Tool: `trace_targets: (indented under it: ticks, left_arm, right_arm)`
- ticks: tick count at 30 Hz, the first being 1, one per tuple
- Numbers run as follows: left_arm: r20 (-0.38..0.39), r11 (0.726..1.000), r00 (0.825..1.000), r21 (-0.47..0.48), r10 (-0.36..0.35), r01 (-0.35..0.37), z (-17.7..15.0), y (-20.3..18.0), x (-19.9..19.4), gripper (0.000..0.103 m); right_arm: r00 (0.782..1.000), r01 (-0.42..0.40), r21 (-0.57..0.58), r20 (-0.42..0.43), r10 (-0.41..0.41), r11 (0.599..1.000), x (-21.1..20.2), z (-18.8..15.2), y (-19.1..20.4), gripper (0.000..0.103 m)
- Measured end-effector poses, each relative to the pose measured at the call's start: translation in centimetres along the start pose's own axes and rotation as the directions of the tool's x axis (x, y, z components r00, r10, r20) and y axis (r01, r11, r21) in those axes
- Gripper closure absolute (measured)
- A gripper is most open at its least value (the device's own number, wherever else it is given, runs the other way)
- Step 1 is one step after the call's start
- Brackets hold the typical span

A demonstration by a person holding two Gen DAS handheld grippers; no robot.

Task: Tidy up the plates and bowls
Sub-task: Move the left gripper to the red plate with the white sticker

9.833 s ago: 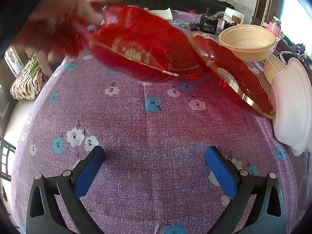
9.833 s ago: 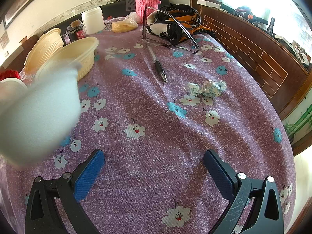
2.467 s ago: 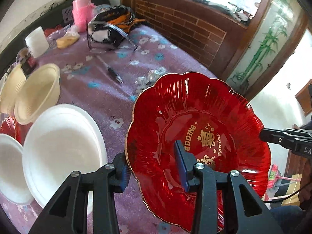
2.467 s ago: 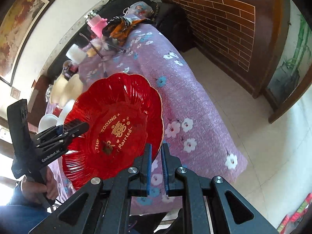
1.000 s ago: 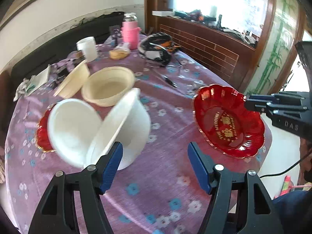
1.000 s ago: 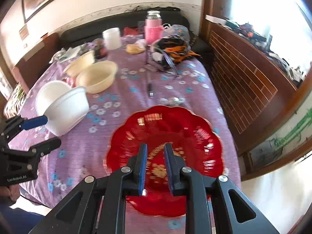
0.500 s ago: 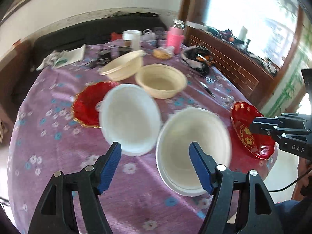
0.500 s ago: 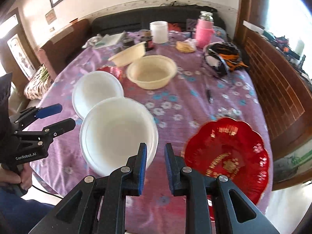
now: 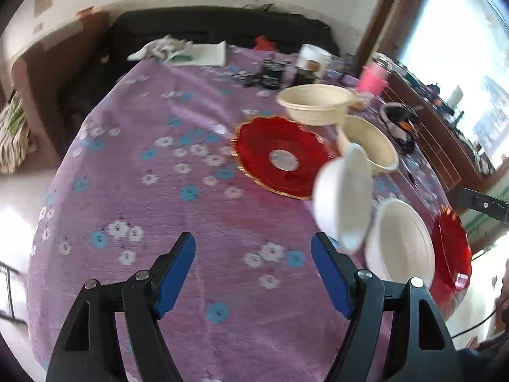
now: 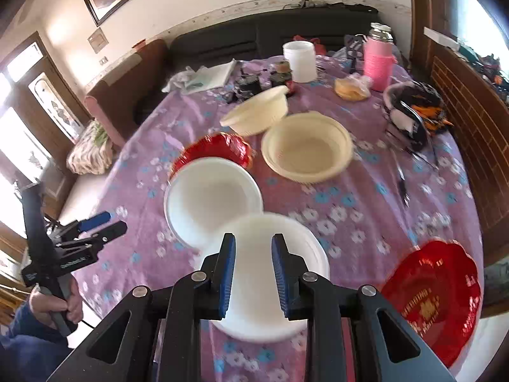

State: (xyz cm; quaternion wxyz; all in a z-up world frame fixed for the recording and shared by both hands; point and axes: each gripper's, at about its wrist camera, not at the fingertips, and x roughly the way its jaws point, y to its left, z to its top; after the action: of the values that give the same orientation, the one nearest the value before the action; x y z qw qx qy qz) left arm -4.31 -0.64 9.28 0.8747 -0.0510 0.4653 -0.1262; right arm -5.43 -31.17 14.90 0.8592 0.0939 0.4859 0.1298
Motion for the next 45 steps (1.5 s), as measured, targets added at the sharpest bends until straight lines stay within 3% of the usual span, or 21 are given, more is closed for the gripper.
trace_targets:
  ticks: [5,12,22,29,34,37,39,45]
  left_arm:
    - [-0.039,0.998,0.999,-0.056,0.03,-0.032,1.6,1.9,1.4,0.028]
    - [-0.076,0.996,0.994,-0.032,0.078,-0.081,4.3,2.5,3.6,0.028]
    - [-0.156,0.994,0.982,-0.001,0.107,-0.108,8.4,2.3,8.4,0.028]
    - [-0.219,0.995,0.975,-0.08,0.035,-0.054,9.0,3.4,11.7,0.029]
    - [-0.234,0.994,0.972,-0.093,0.027,-0.05,9.3,3.3,13.0,0.029]
    - [-0.241,0.995,0.97,-0.092,0.027,-0.051,9.4,3.2,13.6,0.038]
    - [-0.249,0.995,0.968,-0.084,0.031,-0.053,9.5,3.0,14.0,0.053]
    - [-0.261,0.996,0.964,-0.057,0.05,-0.067,9.3,2.3,15.3,0.056]
  right_arm:
    - [1.0,-0.015,-0.033,-0.022,0.014,0.999,2.2,3.2,0.8,0.078]
    - [0.992,-0.082,-0.021,-0.1,0.079,0.996,6.6,6.8,1.3,0.078]
    - [0.956,-0.185,0.098,-0.211,0.202,0.978,14.3,12.5,0.3,0.077]
    - [0.946,-0.128,0.08,-0.288,0.146,0.989,18.9,13.4,0.4,0.078]
    - [0.942,-0.104,0.061,-0.315,0.118,0.993,20.4,13.7,0.4,0.078]
    - [0.942,-0.074,0.028,-0.325,0.079,0.997,21.1,13.8,0.8,0.078]
    - [0.943,-0.052,0.009,-0.329,0.052,0.999,21.6,13.9,0.9,0.078]
    - [0.937,0.013,-0.043,-0.348,-0.027,0.999,23.0,13.7,1.0,0.078]
